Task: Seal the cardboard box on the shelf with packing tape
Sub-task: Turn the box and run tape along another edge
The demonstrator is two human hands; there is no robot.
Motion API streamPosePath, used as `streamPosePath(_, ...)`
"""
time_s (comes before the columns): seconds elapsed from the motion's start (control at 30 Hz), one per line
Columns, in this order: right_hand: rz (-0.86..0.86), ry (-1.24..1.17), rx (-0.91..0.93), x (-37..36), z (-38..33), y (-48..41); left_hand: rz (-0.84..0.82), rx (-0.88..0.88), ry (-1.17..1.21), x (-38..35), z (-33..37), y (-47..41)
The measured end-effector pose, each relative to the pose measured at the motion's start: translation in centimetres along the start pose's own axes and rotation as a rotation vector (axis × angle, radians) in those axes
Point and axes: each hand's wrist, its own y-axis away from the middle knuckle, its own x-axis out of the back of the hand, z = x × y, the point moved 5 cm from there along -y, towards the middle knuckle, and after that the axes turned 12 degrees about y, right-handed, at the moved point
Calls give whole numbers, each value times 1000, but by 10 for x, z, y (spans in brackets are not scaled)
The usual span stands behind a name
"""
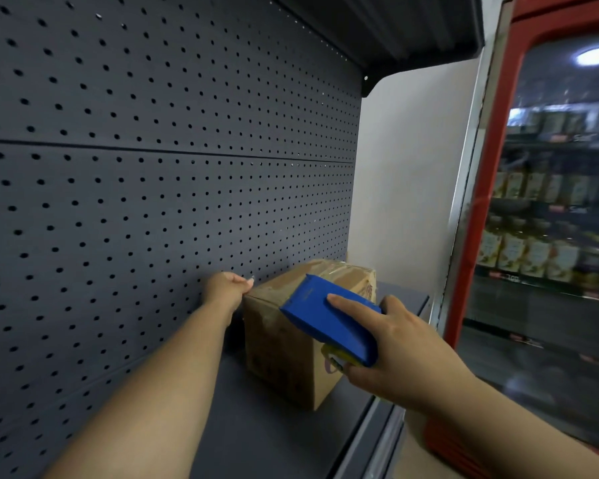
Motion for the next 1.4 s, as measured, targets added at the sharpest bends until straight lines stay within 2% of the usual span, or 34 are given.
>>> streamPosePath(0.13,-6,-19,-4,-5,2,-5,1,63,29,-2,-12,-6)
streamPosePath(0.37,1,-32,-15,-16,7,-7,28,173,214,-10,-24,-2)
streamPosePath(0.43,-5,-36,-16,-19,8,-7,30,87,155,-14,-25,4)
streamPosePath(0.57,-5,-42,-13,-20,10,-8,57,-409,-208,-13,-13,24)
streamPosePath(0.67,-5,-40,-7,-20,12,-10,-116,-614,-376,-28,-10,34)
streamPosePath(0.73,-9,-42,-6,-20,13,-10,-250,-689,-524,-38,-16,37)
streamPosePath(0.8,-17,-44,0,-21,13,-10,-306,-748,-616,-41,-20,37)
streamPosePath(1.17,-88,-85,53,-30,23,4,-270,-725,-683,-40,-22,40)
streamPosePath(1.4,-37,-145,62,-36,37,23,-278,-701,-671,-39,-17,45)
